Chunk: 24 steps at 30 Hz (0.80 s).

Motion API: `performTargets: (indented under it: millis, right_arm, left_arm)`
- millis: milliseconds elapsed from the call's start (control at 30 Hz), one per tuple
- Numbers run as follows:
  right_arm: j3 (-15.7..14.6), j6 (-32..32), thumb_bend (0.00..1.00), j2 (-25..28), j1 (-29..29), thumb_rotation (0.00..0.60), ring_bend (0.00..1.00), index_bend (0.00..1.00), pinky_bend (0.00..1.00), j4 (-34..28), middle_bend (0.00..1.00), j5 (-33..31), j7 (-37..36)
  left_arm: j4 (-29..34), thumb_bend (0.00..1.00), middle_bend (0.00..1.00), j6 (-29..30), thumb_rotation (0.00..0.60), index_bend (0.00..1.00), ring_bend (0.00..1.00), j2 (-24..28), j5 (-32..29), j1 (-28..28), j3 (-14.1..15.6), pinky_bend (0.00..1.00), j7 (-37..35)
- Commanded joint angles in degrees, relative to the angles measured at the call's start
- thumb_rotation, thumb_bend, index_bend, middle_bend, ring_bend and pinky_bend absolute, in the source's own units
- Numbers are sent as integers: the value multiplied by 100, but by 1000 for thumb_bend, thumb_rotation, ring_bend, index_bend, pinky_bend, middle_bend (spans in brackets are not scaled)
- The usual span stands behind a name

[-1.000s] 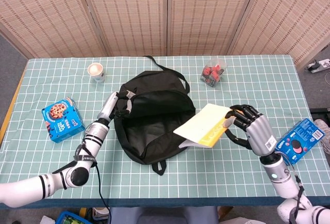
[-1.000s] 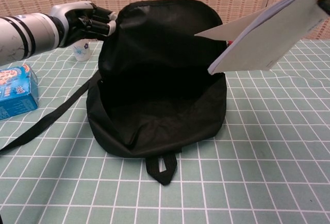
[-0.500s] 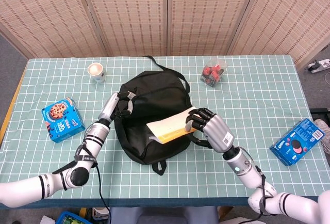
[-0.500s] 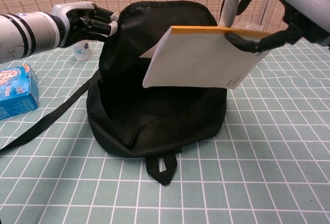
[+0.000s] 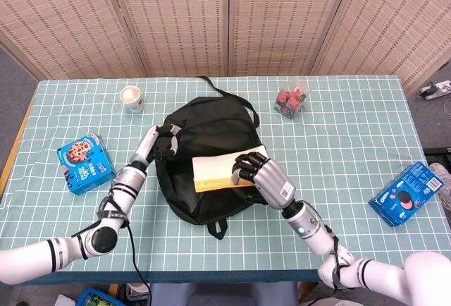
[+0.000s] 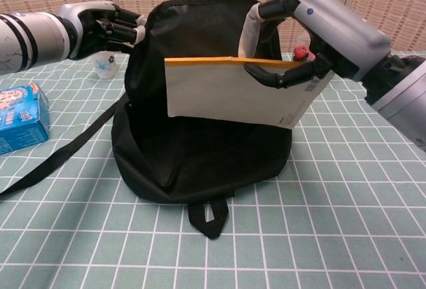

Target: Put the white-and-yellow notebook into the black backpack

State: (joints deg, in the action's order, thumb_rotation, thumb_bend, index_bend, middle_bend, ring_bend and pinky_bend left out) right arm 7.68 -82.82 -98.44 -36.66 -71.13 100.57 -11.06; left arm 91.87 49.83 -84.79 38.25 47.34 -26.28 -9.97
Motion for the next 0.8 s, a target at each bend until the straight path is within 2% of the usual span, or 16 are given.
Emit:
performTargets:
  millis: [33, 500, 800]
  right_arm:
    - [-61, -49, 333, -24, 60, 600, 312, 895, 348, -49, 473, -24, 10]
    - [-307, -356, 342, 38, 328, 600, 313, 895, 348, -396, 473, 59, 168]
    - [-215, -183, 348, -40, 203, 600, 313, 895, 348, -282, 473, 30, 235]
  left_arm:
    - [-25, 653, 371, 8, 600, 712, 298, -4, 20, -9, 18, 219, -2]
    - [-110, 653, 371, -104, 600, 711, 298, 4, 97, -38, 44, 219, -115]
    - [-119, 653, 371, -136, 600, 710, 298, 11, 128, -52, 24, 218, -196]
